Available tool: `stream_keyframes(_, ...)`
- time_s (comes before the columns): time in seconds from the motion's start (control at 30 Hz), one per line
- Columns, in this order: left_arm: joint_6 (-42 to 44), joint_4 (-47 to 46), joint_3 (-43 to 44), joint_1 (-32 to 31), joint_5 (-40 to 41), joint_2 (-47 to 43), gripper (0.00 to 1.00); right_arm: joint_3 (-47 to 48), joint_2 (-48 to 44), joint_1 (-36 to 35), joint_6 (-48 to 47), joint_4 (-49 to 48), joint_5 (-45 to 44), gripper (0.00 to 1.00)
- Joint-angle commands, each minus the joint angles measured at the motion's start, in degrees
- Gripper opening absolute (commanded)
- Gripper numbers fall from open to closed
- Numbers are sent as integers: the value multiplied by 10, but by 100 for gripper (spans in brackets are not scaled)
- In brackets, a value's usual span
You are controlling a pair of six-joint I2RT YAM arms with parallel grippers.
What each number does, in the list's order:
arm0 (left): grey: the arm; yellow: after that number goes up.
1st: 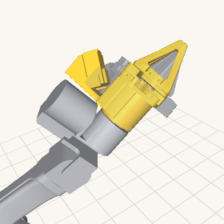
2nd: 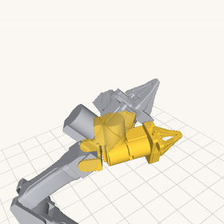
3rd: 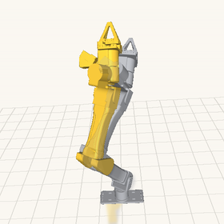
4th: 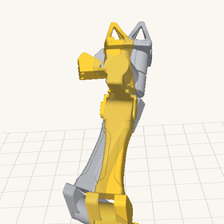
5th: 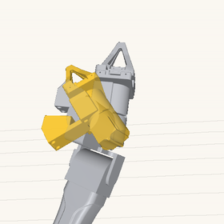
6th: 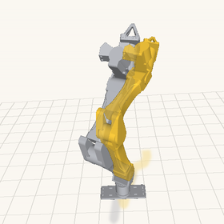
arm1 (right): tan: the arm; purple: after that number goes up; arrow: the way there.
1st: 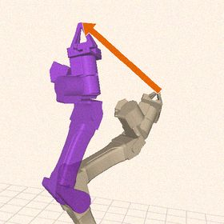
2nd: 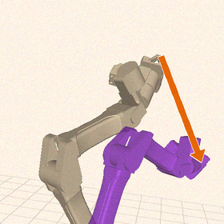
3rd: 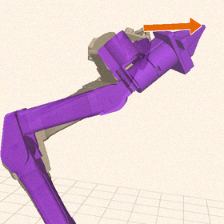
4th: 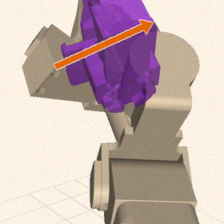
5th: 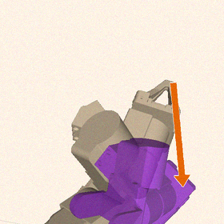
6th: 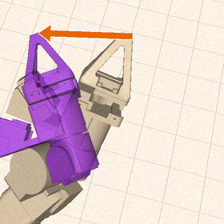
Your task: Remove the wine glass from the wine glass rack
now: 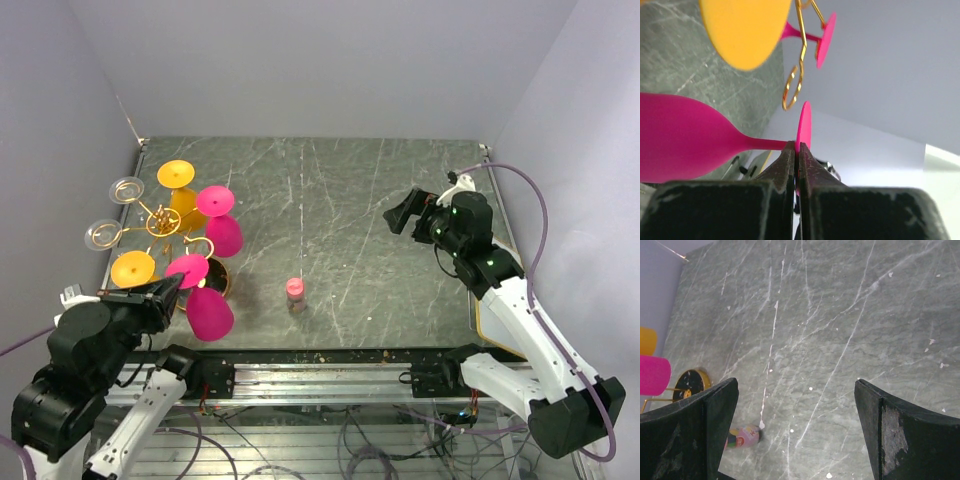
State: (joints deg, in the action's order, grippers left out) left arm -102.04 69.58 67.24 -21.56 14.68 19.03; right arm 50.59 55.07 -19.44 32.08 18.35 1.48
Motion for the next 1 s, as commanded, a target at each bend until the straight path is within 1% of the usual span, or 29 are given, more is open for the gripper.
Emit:
stream_keyframes(0.0, 70, -75, -10, 4, -112, -29, 7, 18, -23, 3, 2, 7, 3, 100)
stream_keyframes(0.13, 108, -149, -32, 4, -195, -31, 7, 15, -41, 3, 19, 13, 16, 100)
stream_keyframes(0.23, 131, -157, -28, 5, -229, -22, 7, 10, -56, 2, 35, 18, 33, 100)
stream_keyframes(0.33, 153, -172, -23, 6, -253, -14, 7, -4, -71, 3, 56, 1, 76, 100)
stream_keyframes(0.4, 163, -196, -26, 6, -281, -12, 7, -25, -81, 2, 81, -32, 127, 100)
stream_keyframes(0.47, 165, -233, -36, 7, -308, -13, 7, -54, -89, 2, 130, -94, 197, 100)
stream_keyframes(0.5, 164, -252, -42, 8, -320, -15, 7, -75, -91, 3, 178, -145, 261, 100)
stream_keyframes(0.53, 163, -270, -46, 8, -327, -17, 7, -98, -90, 2, 222, -202, 311, 100)
stream_keyframes(0.6, 163, -298, -51, 8, -341, -21, 7, -148, -80, 2, 333, -365, 396, 100)
stream_keyframes(0.63, 166, -307, -51, 8, -346, -20, 7, -171, -71, 2, 379, -463, 423, 100)
stream_keyframes(0.67, 166, -313, -52, 8, -351, -19, 7, -185, -63, 1, 419, -522, 436, 100)
stream_keyframes(0.7, 166, -321, -53, 8, -358, -17, 7, -194, -56, -3, 443, -555, 439, 100)
stream_keyframes(0.8, 165, -355, -58, 9, -381, -12, 7, -191, -44, -45, 454, -566, 422, 100)
stream_keyframes(0.9, 158, -406, -65, 10, -392, -7, 7, -175, -27, -117, 440, -567, 392, 100)
stream_keyframes(0.97, 146, -451, -75, 10, -389, -2, 7, -164, -4, -166, 439, -592, 375, 100)
